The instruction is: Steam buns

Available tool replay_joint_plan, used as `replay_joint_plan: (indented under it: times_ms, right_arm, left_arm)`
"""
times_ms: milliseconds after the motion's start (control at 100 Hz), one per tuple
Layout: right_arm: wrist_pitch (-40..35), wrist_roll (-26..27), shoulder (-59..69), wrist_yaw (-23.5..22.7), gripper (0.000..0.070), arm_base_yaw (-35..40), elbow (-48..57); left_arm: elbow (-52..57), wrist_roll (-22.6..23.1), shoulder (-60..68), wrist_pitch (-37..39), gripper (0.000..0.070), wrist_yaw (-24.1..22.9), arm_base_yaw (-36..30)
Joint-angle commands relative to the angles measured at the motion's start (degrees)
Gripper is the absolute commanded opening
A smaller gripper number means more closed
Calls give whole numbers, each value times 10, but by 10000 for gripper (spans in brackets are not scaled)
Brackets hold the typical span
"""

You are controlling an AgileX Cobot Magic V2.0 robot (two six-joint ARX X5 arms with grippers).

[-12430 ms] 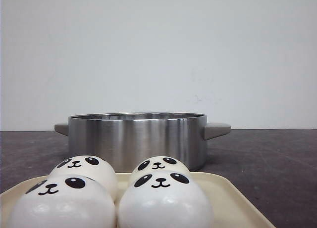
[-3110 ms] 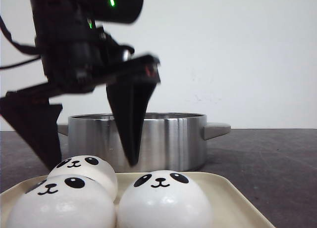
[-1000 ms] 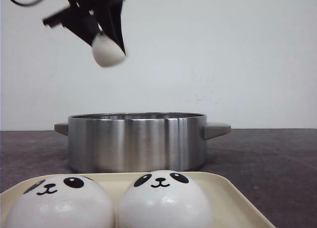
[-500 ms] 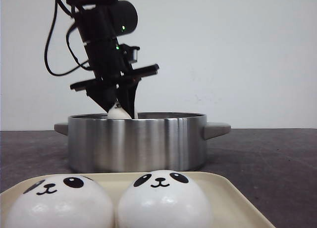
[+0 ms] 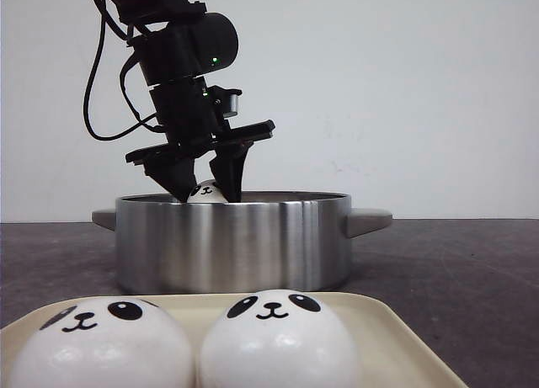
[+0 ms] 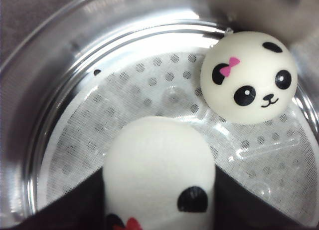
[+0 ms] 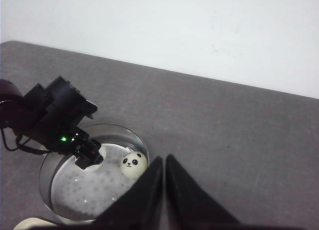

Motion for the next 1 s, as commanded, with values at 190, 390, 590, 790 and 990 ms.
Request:
replay_joint_plan:
  times_ms: [190,390,590,790,990]
  right_arm:
    - [-14,20,5,2,0,7,9]
    - [-35,20,5,3,0,7,3]
    - [-37,22,5,4,0,7,-30]
    - [-16,47,5,-16,0,8,-109]
    - [63,87,5,-108,0,20,-234]
  left_arm:
    - [17,-1,13,-9,585,-1,-3]
    - [24,-3,12,-32,700,1,-3]
    - [53,-19,-14,-60,700,1,-3]
    - [53,-42,-124,-38,700,0,-16]
    - [53,-39,-258,-33,700,-1,-38]
